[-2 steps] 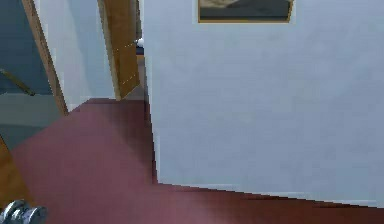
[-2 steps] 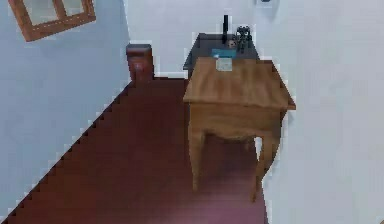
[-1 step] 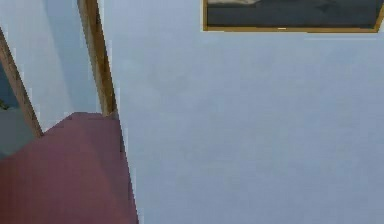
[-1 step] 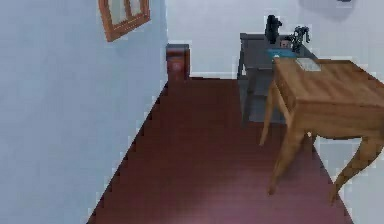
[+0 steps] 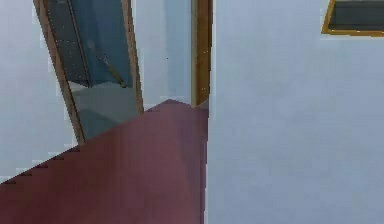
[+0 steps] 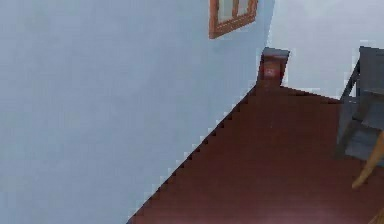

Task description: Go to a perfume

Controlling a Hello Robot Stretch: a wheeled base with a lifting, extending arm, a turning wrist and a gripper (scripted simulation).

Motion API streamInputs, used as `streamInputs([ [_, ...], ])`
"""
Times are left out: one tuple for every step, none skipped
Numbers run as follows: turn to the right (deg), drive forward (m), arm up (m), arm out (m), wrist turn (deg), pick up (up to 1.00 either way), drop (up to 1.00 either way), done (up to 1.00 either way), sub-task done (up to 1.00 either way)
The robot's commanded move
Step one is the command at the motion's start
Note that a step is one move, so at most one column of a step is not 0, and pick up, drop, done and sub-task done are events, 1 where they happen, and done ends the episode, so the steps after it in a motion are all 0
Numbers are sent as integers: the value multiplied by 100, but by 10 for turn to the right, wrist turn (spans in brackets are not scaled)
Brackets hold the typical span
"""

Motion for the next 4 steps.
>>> streamInputs([
  [0, 35, 0, 0, 0, 0, 0, 0, 0],
  [-450, 0, 0, 0, 0, 0, 0, 0, 0],
  [-60, 0, 0, 0, 0, 0, 0, 0, 0],
  [0, 30, 0, 0, 0, 0, 0, 0, 0],
])
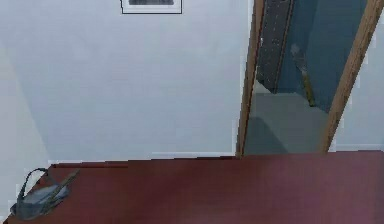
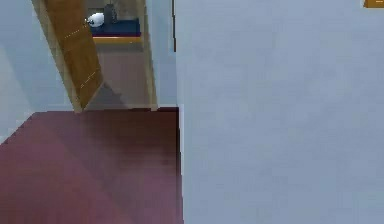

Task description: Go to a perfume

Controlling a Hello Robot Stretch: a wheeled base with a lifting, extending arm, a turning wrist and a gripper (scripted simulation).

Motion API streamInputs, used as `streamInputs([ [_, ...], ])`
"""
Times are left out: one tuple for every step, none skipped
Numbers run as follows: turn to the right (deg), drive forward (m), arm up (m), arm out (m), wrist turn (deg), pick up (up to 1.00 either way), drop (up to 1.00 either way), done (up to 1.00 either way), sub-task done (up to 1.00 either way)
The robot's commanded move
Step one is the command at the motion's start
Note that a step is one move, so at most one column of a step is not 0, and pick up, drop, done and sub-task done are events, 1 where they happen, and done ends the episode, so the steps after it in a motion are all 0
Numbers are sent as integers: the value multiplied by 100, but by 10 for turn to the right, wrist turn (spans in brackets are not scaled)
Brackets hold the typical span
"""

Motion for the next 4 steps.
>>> streamInputs([
  [330, 0, 0, 0, 0, 0, 0, 0, 0],
  [0, 100, 0, 0, 0, 0, 0, 0, 0],
  [30, 0, 0, 0, 0, 0, 0, 0, 0],
  [0, 90, 0, 0, 0, 0, 0, 0, 0],
])
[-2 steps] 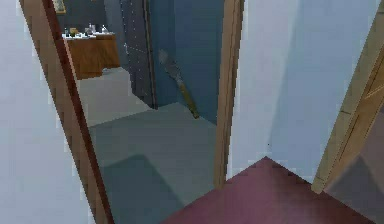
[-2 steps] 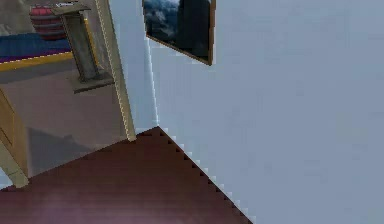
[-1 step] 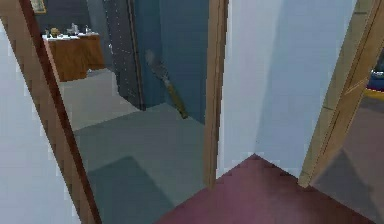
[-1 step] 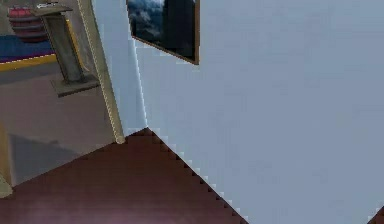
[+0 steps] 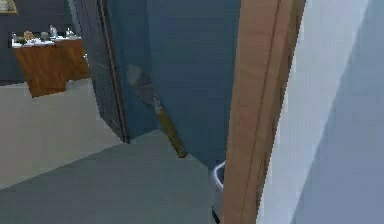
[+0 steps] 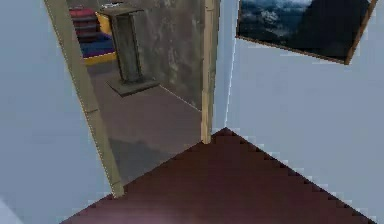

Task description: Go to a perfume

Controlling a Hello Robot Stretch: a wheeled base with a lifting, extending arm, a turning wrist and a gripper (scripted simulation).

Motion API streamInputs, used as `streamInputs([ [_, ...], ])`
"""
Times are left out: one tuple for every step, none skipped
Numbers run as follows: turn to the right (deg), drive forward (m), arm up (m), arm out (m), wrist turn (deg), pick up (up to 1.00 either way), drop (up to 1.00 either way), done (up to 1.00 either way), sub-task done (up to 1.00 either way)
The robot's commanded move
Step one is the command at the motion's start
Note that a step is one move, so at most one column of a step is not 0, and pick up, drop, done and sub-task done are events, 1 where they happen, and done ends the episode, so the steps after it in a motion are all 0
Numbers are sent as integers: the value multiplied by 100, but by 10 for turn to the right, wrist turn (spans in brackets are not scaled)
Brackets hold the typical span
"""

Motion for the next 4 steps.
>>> streamInputs([
  [-360, 0, 0, 0, 0, 0, 0, 0, 0],
  [0, 100, 0, 0, 0, 0, 0, 0, 0],
  [-90, 0, 0, 0, 0, 0, 0, 0, 0],
  [0, 20, 0, 0, 0, 0, 0, 0, 0],
])
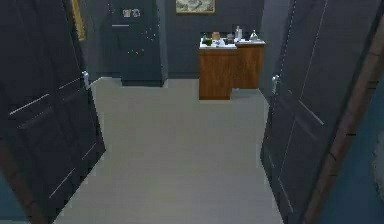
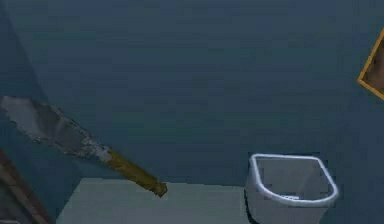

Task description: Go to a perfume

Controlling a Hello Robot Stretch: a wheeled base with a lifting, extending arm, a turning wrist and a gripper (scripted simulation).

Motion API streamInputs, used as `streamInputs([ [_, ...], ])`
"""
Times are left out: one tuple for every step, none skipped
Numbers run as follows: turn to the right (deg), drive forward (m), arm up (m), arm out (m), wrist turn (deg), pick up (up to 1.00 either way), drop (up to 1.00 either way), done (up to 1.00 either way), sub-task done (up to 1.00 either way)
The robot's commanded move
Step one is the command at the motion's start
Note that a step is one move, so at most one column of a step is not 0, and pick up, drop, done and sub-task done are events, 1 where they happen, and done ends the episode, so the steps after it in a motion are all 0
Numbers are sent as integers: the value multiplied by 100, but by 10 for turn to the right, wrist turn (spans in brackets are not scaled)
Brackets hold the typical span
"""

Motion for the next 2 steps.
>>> streamInputs([
  [-390, 0, 0, 0, 0, 0, 0, 0, 0],
  [0, 40, 0, 0, 0, 0, 0, 0, 0],
])
